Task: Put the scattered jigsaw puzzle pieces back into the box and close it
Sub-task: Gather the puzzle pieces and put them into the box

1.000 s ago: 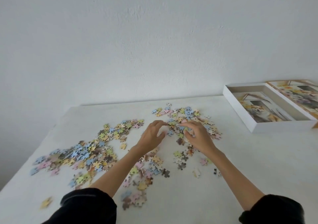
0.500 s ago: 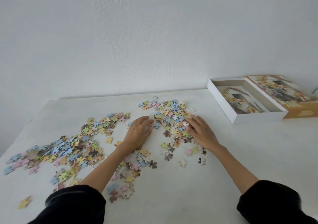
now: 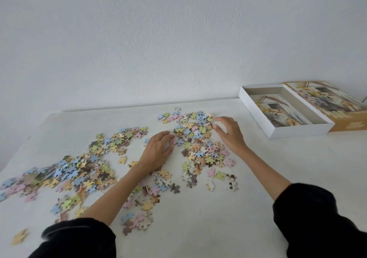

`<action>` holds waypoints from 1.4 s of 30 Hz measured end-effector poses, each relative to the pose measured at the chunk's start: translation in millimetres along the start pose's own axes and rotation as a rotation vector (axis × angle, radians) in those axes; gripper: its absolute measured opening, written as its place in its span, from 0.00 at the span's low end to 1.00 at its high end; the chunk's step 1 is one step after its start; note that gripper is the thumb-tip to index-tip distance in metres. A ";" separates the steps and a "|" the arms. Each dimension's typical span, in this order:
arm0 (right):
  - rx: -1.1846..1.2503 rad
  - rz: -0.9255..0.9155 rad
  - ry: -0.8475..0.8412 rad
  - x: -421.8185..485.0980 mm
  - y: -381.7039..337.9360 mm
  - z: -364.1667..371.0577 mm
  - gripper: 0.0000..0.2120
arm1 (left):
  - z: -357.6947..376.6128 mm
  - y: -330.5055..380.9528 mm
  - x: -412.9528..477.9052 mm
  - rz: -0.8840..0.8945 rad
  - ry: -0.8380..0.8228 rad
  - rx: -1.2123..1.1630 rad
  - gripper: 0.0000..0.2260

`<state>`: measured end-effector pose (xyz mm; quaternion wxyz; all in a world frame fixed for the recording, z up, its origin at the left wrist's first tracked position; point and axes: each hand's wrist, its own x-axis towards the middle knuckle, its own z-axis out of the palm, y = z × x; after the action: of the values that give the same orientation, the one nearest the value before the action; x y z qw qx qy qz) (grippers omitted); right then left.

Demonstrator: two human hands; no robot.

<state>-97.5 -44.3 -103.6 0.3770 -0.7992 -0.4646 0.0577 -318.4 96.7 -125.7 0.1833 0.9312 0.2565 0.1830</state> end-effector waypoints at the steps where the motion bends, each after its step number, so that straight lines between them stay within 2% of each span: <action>1: -0.013 0.041 -0.032 10.0 7.2 -2.0 0.17 | 0.8 -0.4 0.0 0.002 0.002 -0.005 0.17; 3: -0.046 0.112 -0.119 24.4 18.3 -4.0 0.21 | 2.1 -0.8 -0.2 0.005 -0.001 -0.009 0.17; 6: -0.088 0.114 -0.203 35.6 19.5 -0.9 0.24 | 3.6 -1.2 0.7 0.010 0.007 -0.011 0.17; 10: -0.151 0.028 -0.315 32.0 10.5 12.1 0.25 | 4.1 0.6 0.6 0.021 0.021 -0.002 0.16; 16: -0.228 -0.096 -0.371 17.1 2.2 19.8 0.24 | 3.6 2.2 0.4 0.023 0.033 -0.002 0.17; 20: -0.142 -0.120 -0.286 7.8 -11.8 22.6 0.23 | 2.9 4.1 0.9 0.026 0.056 -0.012 0.16; 24: -0.209 -0.253 -0.168 11.7 -31.2 35.7 0.20 | 2.2 5.0 0.1 0.024 0.063 -0.013 0.16; 30: -0.179 -0.276 -0.246 17.3 -53.6 60.8 0.18 | -13.2 9.3 -0.2 -0.015 0.162 -0.193 0.13; 34: -0.239 -0.326 -0.271 15.5 -58.5 72.5 0.19 | -39.3 -0.7 -8.6 -0.010 0.262 -0.201 0.12; 38: -0.305 -0.323 -0.296 23.5 -60.0 77.8 0.19 | -81.3 -37.5 -31.2 -0.102 0.357 -0.133 0.11; 42: -0.298 -0.337 -0.298 30.4 -62.9 81.7 0.17 | -125.7 -97.4 -82.2 -0.323 0.473 0.011 0.11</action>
<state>-160.5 42.4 -112.4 0.1870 -0.7400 -0.6447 0.0422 -478.9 161.1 -79.6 0.1401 0.8108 0.4380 0.3621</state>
